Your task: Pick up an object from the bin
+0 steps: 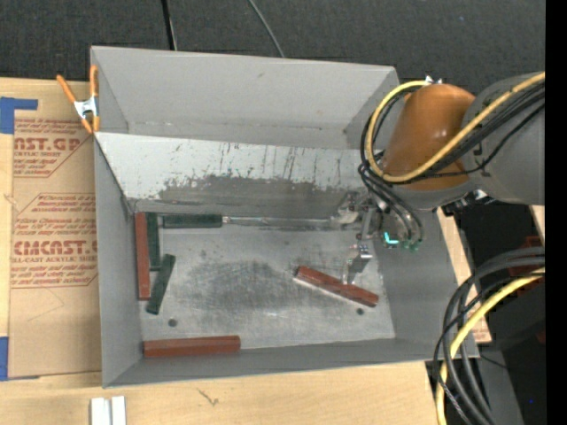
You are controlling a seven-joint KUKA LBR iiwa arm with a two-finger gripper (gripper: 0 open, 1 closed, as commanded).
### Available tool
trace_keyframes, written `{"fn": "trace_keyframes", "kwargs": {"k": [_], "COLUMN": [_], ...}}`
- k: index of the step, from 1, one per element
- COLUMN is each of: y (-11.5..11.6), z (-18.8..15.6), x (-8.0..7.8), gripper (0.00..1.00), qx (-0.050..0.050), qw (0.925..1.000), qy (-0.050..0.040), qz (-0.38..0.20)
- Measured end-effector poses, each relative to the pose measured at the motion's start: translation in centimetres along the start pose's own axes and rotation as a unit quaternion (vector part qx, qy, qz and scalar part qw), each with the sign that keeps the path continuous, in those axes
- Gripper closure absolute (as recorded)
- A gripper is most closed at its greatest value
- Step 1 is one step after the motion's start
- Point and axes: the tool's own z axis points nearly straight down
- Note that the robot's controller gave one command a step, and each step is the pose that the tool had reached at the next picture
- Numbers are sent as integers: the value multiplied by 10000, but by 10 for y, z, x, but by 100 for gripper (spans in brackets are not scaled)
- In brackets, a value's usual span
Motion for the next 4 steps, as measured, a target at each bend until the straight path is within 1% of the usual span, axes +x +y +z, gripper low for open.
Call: {"fn": "trace_keyframes", "kwargs": {"k": [1, 2, 3, 4], "y": [0, -13, 13, 13], "z": [-3, -21, 56, 56], "x": [-1, -8, 32, 32], "gripper": [0, 0, 100, 100], "qx": [1, -1, 19, 20], "qw": [10000, 9976, 9862, 9862], "qy": [-16, -23, -62, -63], "qz": [-2, -695, -1655, -1655]}}
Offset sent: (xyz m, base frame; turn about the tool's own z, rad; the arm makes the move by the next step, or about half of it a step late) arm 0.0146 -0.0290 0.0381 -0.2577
